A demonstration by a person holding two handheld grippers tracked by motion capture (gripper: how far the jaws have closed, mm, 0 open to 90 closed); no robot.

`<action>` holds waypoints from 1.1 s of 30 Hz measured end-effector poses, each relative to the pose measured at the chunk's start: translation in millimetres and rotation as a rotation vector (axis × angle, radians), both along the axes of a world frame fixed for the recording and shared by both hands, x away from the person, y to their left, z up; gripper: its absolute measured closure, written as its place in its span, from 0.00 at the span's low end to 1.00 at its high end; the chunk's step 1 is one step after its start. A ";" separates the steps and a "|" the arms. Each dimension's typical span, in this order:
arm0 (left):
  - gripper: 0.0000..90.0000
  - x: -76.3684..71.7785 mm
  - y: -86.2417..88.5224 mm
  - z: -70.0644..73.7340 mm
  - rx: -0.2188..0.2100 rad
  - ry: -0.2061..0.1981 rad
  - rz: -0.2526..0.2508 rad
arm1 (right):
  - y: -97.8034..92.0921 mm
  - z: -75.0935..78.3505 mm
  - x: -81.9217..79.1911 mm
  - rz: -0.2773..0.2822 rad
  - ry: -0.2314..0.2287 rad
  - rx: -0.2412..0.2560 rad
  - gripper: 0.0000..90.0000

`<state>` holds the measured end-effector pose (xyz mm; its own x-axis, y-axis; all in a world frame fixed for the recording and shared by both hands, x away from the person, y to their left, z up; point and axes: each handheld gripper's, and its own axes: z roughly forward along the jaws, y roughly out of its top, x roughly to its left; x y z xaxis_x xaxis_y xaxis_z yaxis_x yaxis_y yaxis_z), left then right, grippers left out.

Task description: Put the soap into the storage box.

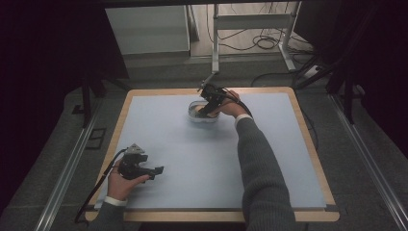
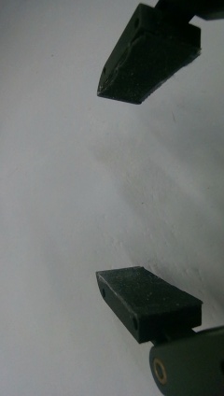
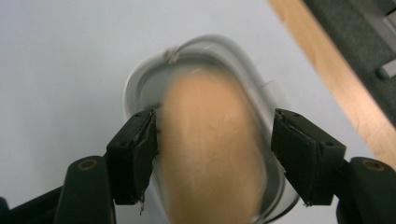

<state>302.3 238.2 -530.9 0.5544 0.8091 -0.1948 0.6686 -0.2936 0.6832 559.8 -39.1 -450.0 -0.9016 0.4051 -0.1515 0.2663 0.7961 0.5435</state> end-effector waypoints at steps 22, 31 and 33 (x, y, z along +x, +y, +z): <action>0.13 1.1 -1.9 -1.6 -0.011 0.014 -0.011 | -28.0 9.2 -19.4 -0.060 0.012 0.084 0.32; 0.12 1.1 -3.7 -2.4 -0.005 0.018 -0.016 | -47.6 6.8 -36.2 -0.096 0.010 0.126 0.30; 0.12 0.9 -4.1 -2.3 -0.007 0.015 -0.012 | -53.4 7.0 -40.2 -0.108 0.010 0.140 0.29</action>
